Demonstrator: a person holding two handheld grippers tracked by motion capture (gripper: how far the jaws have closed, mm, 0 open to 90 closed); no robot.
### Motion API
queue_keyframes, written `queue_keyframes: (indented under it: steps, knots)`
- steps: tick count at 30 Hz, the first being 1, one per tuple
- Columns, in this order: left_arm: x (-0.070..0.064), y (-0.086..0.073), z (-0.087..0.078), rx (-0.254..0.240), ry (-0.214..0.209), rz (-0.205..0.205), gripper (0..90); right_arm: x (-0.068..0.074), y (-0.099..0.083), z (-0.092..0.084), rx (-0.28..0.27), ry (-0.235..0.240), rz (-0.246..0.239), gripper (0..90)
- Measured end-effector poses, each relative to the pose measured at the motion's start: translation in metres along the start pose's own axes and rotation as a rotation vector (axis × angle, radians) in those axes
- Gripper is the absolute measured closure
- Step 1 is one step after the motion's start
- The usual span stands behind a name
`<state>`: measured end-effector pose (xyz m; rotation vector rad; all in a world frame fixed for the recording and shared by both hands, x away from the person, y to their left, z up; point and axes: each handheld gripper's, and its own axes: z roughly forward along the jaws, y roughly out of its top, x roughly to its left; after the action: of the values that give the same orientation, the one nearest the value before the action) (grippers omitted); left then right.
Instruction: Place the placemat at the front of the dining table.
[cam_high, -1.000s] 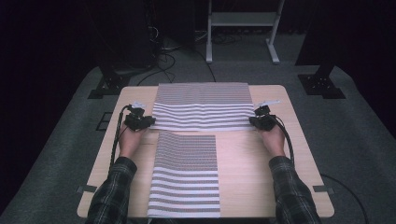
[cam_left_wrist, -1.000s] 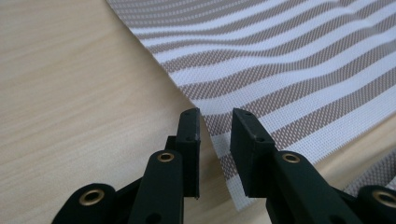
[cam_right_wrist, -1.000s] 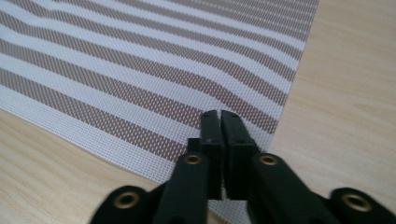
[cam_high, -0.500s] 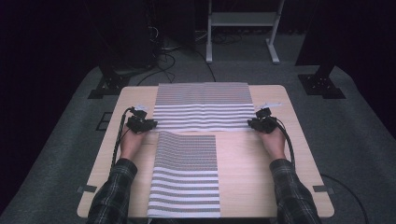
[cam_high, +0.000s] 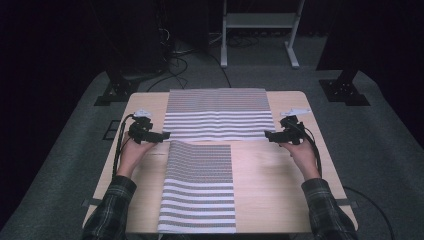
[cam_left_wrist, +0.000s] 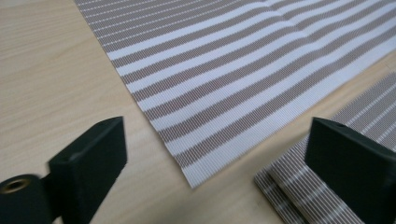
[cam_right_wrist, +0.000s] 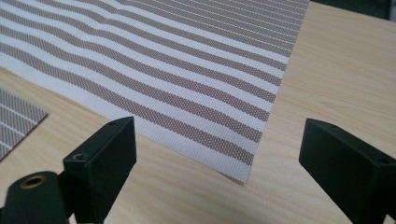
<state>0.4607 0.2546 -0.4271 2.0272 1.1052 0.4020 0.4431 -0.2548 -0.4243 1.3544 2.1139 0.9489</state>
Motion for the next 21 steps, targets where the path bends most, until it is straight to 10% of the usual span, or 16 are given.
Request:
queue_keyframes:
  steps: [21]
  knots:
    - [-0.049, -0.047, -0.062, -0.045, -0.01, 0.059, 0.0, 0.018, -0.058, -0.061, -0.048, 0.075, -0.049, 0.0]
